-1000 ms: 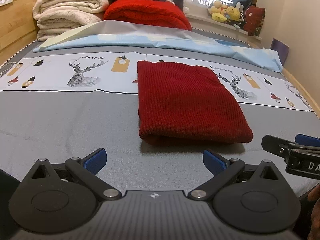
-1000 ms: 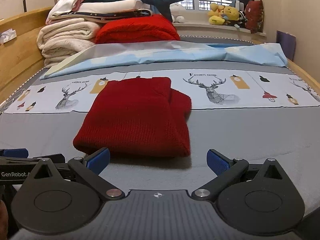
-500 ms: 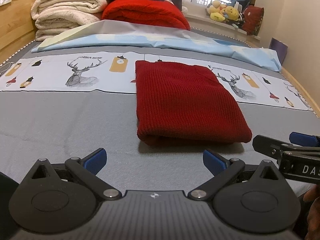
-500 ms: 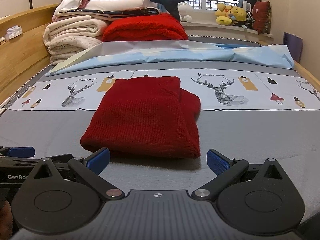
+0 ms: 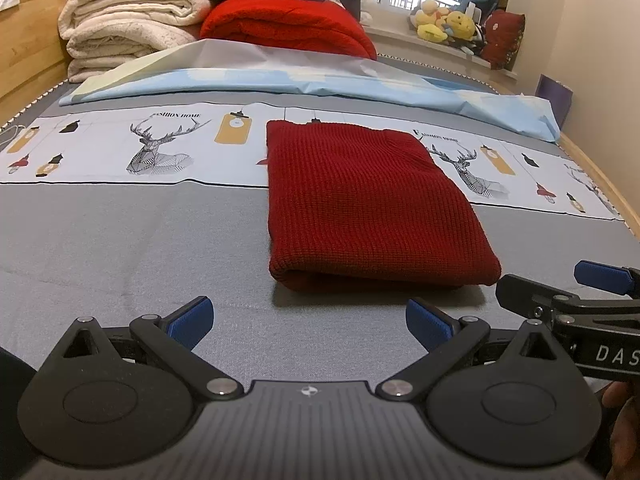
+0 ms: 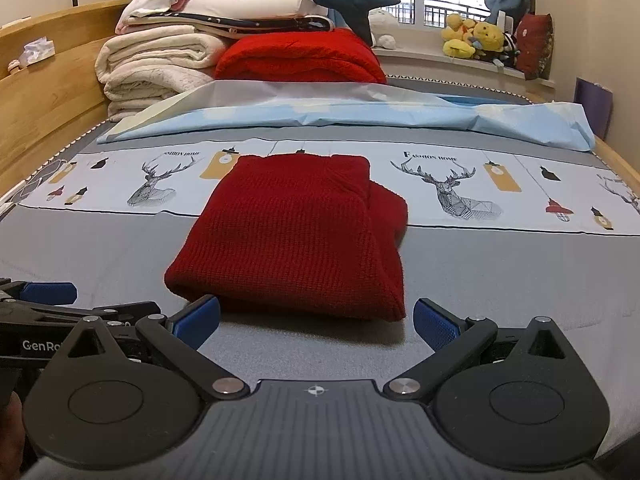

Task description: Fold small clothes

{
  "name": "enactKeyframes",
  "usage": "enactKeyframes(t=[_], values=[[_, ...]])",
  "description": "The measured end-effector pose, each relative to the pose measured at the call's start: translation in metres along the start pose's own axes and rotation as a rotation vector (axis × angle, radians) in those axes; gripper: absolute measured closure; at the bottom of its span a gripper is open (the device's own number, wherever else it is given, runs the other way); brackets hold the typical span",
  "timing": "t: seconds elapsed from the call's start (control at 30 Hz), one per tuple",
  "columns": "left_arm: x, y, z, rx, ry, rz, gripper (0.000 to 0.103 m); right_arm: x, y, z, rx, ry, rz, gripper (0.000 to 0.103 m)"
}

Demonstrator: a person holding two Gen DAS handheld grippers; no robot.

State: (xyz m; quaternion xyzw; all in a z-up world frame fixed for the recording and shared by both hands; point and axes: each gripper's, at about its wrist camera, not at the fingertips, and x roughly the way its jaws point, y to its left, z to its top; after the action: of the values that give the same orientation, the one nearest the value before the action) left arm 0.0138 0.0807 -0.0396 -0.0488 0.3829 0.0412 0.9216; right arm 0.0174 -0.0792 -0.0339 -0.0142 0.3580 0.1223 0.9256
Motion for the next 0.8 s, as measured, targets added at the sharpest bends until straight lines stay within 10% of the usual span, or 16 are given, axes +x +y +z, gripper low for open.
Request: enactKeyframes(t=[0.8], values=[[0.002,-0.0008,-0.0012,0.004,0.003,-0.001,0.001,0.0008,0.0004,-0.0013,0.003,0.005,0.0,0.001]])
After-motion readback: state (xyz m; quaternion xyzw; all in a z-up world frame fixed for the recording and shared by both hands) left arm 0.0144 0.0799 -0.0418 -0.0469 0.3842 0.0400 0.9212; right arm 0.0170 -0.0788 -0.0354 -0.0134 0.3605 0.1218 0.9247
